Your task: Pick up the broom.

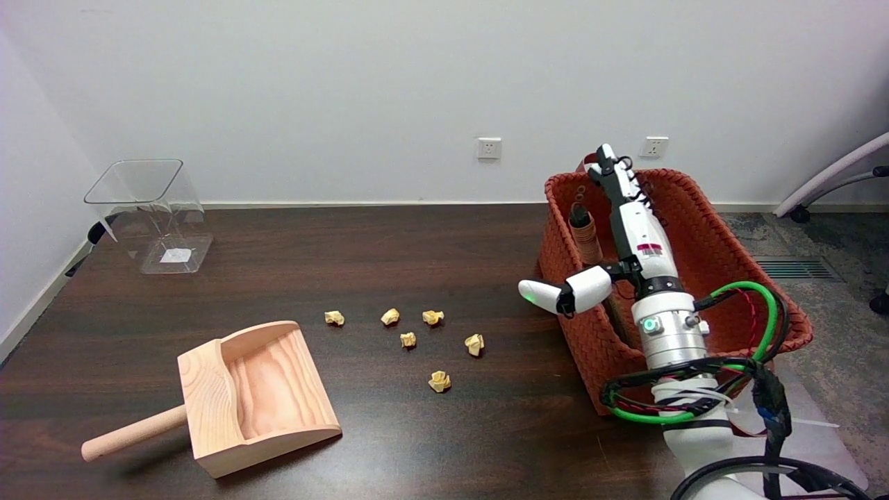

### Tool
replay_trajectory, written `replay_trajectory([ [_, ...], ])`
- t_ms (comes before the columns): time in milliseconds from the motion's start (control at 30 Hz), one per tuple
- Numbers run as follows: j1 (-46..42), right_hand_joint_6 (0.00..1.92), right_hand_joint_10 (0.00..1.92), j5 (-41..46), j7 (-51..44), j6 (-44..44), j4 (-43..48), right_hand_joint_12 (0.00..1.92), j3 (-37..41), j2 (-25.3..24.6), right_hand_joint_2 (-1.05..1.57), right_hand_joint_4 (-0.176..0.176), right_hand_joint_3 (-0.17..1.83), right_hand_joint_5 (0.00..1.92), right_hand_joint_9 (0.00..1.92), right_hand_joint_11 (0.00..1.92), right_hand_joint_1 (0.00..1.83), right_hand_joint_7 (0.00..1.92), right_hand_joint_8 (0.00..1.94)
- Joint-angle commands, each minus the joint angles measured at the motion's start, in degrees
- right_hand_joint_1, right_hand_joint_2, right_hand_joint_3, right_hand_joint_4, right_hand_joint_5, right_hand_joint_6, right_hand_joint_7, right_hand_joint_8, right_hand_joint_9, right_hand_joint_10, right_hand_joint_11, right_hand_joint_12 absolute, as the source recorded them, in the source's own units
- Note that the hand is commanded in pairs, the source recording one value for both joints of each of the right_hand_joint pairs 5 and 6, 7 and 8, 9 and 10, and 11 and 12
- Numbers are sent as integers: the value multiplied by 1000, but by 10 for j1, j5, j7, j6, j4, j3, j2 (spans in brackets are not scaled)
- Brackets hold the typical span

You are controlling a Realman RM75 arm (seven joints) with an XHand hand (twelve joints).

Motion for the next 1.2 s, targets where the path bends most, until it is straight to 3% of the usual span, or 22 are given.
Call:
replay_trajectory([
  [33, -7, 133, 133, 40, 21, -1, -23, 133, -23, 3, -307, 0, 957, 133, 133, 133, 960, 368, 368],
  [267, 1, 260, 260, 64, 94, -1, -6, 260, -25, 5, -259, 0, 929, 260, 260, 260, 969, 462, 462],
  [733, 13, 377, 377, 64, 121, -3, 9, 377, -28, 2, -242, 0, 926, 377, 377, 377, 974, 546, 546],
  [900, 19, 452, 452, 73, 142, -2, 9, 452, -34, 3, -190, 0, 897, 452, 452, 452, 985, 765, 765],
  [1200, 30, 843, 843, 77, 151, -3, 8, 843, -38, 5, -111, 0, 883, 843, 843, 843, 980, 1257, 1257],
])
